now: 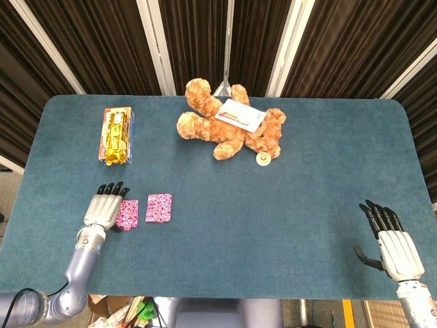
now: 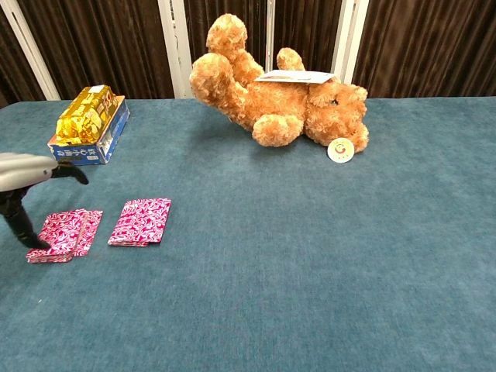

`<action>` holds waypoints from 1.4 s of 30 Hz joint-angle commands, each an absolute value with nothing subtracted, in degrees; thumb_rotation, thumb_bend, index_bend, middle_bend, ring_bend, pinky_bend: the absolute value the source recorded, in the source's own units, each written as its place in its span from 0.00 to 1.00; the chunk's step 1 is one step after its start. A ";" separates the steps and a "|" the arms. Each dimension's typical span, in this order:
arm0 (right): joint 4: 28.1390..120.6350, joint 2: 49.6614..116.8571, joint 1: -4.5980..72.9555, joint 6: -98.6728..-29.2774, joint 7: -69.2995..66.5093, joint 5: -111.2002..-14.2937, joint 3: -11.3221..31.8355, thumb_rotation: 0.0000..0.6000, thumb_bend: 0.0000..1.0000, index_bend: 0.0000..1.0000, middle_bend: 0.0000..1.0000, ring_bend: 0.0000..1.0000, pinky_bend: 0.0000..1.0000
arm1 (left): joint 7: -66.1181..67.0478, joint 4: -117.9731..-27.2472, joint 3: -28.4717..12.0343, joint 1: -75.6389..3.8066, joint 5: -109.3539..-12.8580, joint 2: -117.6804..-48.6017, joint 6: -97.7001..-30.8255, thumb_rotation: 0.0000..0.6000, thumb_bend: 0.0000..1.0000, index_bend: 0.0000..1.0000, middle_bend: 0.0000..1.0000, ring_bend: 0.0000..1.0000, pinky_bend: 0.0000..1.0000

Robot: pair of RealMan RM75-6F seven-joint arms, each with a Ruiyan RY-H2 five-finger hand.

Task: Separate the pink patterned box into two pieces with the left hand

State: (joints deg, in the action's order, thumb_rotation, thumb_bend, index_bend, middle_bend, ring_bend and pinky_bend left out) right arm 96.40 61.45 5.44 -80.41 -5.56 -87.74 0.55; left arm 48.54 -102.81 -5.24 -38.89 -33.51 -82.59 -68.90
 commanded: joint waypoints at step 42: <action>96.58 60.99 5.60 -79.92 -6.98 -87.69 0.49 1.00 0.36 0.00 0.00 0.00 0.05 | 57.92 -93.02 -10.39 -48.98 -22.14 -97.97 -70.71 1.00 0.33 0.26 0.00 0.00 0.00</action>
